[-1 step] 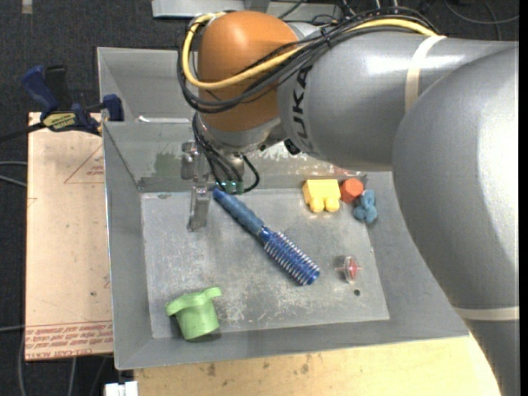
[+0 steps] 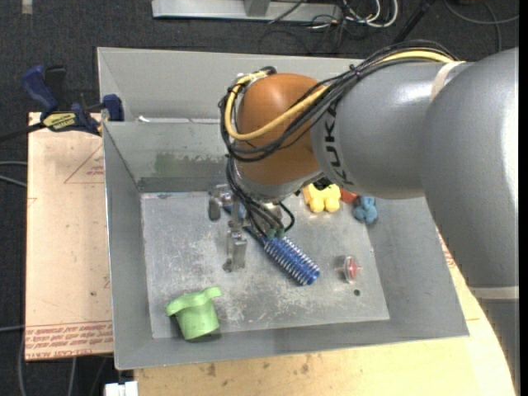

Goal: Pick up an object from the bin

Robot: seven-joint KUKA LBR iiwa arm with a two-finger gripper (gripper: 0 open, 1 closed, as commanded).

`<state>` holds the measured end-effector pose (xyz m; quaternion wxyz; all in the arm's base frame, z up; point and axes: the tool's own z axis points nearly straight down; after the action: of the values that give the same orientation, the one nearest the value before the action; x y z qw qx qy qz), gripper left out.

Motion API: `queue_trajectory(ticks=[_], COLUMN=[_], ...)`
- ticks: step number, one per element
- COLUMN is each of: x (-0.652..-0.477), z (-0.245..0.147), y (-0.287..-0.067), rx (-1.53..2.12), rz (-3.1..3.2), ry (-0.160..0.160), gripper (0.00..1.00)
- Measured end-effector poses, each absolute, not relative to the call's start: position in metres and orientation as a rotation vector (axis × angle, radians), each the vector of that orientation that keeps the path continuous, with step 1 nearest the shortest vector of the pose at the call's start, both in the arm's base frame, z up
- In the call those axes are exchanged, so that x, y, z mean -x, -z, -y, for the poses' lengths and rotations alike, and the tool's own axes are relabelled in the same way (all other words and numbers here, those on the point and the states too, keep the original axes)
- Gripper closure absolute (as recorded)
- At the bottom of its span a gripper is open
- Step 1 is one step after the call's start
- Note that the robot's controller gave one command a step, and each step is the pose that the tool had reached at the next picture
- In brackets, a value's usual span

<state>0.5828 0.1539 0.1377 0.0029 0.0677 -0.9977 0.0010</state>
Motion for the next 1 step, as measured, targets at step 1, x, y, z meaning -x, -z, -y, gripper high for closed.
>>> queue_trajectory(ticks=[1], x=[-0.4884], z=[-0.1870], y=[-0.0777], rx=[-0.400], rz=[3.115], ry=[0.003], gripper=[0.00])
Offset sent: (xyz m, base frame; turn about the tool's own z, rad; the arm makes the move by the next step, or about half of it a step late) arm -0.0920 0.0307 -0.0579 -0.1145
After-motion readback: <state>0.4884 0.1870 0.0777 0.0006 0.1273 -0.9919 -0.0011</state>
